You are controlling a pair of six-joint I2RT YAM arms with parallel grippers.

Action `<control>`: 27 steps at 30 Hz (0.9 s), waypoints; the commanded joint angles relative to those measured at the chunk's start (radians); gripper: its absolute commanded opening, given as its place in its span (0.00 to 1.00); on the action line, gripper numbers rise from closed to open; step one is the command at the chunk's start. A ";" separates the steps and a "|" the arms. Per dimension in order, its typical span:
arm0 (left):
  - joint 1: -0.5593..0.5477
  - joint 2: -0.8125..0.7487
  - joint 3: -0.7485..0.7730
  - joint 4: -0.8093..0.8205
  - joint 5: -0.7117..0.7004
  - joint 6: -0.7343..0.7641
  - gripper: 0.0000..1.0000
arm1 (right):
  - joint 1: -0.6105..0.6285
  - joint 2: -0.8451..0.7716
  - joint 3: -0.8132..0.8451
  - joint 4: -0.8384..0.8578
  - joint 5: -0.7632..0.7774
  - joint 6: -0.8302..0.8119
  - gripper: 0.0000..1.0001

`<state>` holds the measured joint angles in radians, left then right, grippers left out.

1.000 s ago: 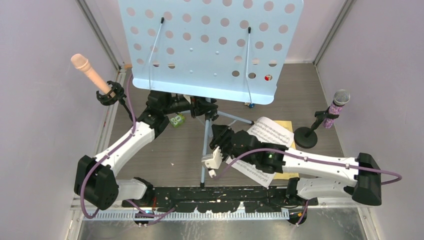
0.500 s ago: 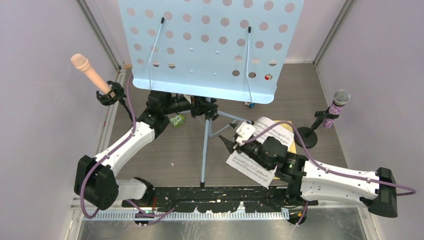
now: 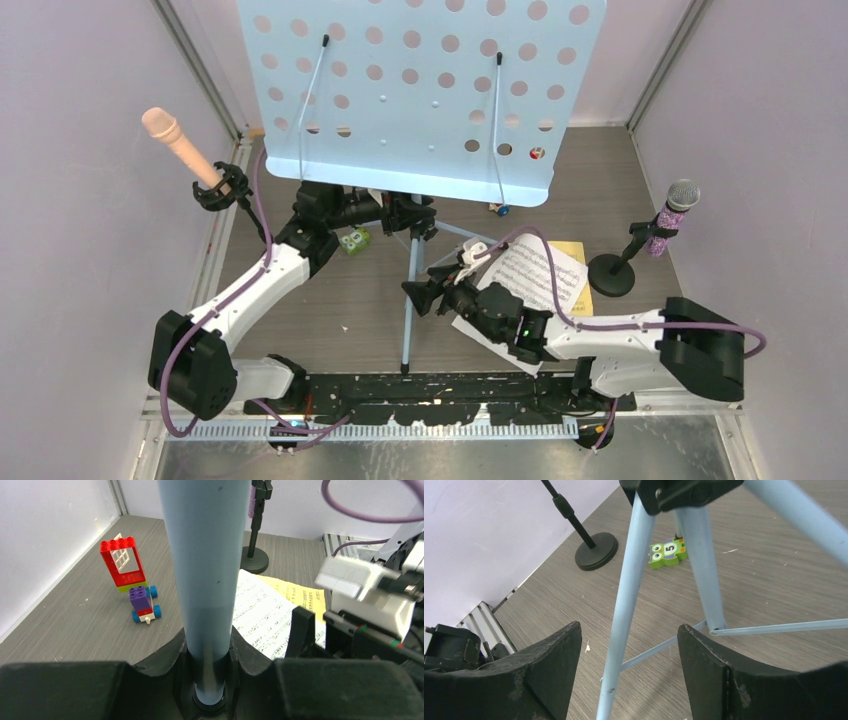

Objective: Pack up the instrument practice props

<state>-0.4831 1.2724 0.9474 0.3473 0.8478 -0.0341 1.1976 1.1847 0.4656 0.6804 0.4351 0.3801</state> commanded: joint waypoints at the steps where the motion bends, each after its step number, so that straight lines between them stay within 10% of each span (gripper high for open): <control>1: 0.000 -0.031 0.006 0.048 -0.012 0.017 0.00 | 0.007 0.086 0.016 0.244 0.012 0.104 0.74; 19: -0.001 -0.031 0.009 0.050 0.003 0.014 0.00 | 0.007 0.146 0.082 0.326 -0.104 -0.268 0.04; 25: -0.002 -0.031 0.010 0.052 0.004 0.013 0.00 | 0.007 0.140 0.101 0.286 -0.106 -0.303 0.05; 27: -0.001 -0.032 0.008 0.052 0.003 0.013 0.00 | 0.007 0.140 0.092 0.279 -0.106 -0.288 0.31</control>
<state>-0.4793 1.2724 0.9436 0.3298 0.8482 -0.0193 1.1927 1.3651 0.5018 0.8841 0.4023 0.2100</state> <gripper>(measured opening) 0.249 0.235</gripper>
